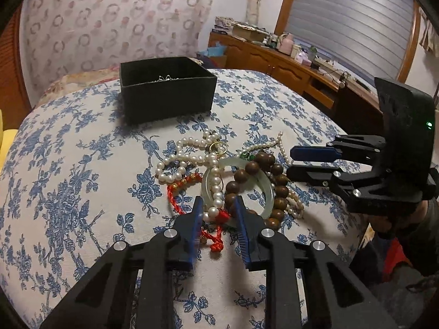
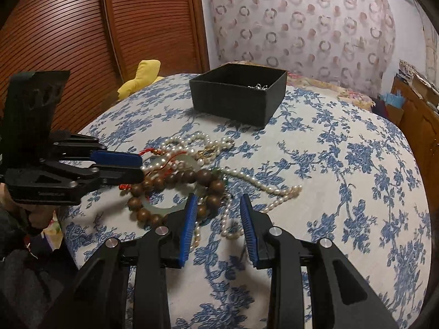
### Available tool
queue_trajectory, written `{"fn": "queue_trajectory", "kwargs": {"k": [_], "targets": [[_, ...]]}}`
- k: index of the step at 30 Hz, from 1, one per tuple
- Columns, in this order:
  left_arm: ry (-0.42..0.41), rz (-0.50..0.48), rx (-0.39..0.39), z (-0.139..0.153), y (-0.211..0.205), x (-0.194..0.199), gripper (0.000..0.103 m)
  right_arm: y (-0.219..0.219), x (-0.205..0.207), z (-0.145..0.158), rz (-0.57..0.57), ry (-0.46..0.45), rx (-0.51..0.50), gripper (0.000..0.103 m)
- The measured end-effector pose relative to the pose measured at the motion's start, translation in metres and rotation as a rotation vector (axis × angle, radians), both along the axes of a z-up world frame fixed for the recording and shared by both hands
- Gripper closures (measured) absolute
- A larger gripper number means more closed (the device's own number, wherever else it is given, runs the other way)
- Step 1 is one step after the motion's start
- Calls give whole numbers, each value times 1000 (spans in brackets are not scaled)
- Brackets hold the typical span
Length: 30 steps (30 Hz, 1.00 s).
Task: Organize jewelry
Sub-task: 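Grasp the pearl strand with the left gripper while the right grasps the brown bead bracelet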
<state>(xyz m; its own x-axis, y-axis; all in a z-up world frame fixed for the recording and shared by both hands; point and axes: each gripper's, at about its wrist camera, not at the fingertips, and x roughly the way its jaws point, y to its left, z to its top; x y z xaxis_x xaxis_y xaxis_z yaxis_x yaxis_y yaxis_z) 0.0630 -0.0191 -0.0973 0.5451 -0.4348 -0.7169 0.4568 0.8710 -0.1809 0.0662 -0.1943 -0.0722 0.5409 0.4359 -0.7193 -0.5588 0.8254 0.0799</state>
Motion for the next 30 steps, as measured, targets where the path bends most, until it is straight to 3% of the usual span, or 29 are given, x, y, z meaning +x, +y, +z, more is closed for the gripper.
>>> {"fn": "queue_trajectory", "kwargs": {"k": [3, 4, 6, 22, 30], "targets": [[3, 4, 2, 0, 0, 4, 84, 3, -3, -1, 8, 7, 8, 67], [4, 7, 1, -1, 1, 5, 92, 3, -4, -1, 11, 8, 8, 67], [-1, 12, -15, 1, 3, 6, 96, 6, -6, -1, 20, 10, 11, 66], [-123, 98, -110, 53, 31, 10, 96, 53, -17, 1, 169, 35, 24, 66], [-153, 112, -115, 66, 34, 11, 96, 69, -19, -5, 207, 21, -55, 67]]}}
